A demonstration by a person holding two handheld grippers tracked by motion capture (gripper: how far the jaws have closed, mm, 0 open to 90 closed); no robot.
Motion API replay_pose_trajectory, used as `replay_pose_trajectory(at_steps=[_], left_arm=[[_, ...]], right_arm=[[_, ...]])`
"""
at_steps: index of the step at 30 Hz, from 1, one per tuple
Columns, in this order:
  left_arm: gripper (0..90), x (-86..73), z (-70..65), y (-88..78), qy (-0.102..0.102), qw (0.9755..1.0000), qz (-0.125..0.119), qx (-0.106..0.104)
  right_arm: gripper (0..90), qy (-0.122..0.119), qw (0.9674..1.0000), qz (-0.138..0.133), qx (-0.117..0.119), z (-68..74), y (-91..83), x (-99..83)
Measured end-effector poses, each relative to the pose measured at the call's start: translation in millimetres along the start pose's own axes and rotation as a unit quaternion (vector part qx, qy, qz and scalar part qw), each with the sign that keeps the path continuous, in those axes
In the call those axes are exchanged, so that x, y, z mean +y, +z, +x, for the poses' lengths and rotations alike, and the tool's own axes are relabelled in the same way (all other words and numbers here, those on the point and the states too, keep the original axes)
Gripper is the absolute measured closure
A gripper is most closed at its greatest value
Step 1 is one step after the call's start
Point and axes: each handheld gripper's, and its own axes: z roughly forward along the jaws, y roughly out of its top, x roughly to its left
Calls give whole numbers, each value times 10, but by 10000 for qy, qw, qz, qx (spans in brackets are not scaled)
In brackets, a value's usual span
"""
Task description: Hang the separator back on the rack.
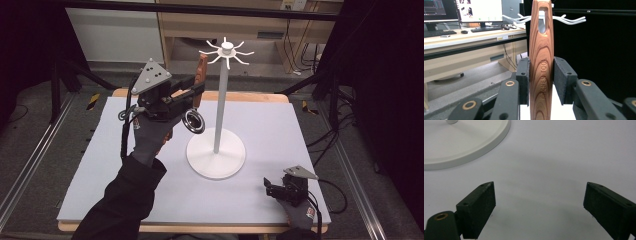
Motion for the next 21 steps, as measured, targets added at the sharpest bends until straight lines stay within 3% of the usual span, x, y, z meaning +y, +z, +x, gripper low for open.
replay_pose_trajectory(at_steps=[9, 21], left_arm=[[672, 15, -42, 3, 63, 10000, 17, -29], [671, 15, -44, 146, 48, 9999, 134, 29]], right_arm=[[110, 20, 10000, 6, 4, 5, 0, -1], [110, -11, 10000, -4, -7, 5, 5, -1]])
